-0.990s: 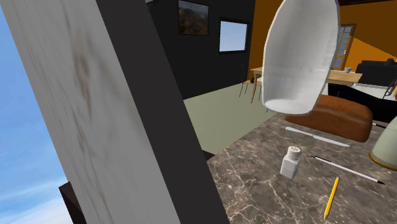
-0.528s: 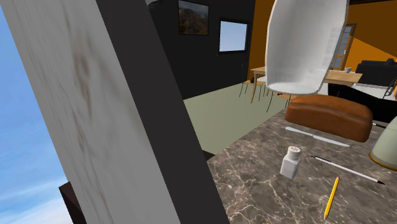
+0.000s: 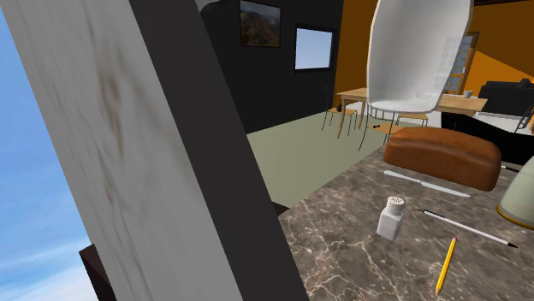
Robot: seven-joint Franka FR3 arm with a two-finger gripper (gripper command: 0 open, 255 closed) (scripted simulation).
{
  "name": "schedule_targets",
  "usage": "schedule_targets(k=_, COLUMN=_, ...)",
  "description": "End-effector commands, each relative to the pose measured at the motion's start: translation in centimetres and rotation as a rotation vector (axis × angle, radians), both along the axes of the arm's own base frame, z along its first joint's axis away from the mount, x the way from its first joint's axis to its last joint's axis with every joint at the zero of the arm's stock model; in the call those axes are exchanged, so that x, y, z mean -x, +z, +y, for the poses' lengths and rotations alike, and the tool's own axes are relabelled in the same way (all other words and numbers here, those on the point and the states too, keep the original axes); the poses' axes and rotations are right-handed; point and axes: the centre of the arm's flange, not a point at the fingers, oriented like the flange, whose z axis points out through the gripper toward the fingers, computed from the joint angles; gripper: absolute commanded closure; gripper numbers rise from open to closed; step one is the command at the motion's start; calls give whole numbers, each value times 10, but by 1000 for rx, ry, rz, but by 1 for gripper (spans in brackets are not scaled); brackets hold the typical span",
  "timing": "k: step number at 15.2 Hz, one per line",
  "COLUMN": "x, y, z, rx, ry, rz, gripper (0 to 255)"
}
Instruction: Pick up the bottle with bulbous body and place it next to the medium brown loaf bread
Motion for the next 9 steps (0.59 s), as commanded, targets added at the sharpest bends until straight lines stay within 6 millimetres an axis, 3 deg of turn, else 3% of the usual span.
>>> schedule_targets(k=1, x=-5, y=-6, z=26, rx=0, ry=-2, rz=0, gripper=255)
schedule_targets(k=9, x=-19, y=-36, z=126, rx=0, ry=-2, rz=0, gripper=255)
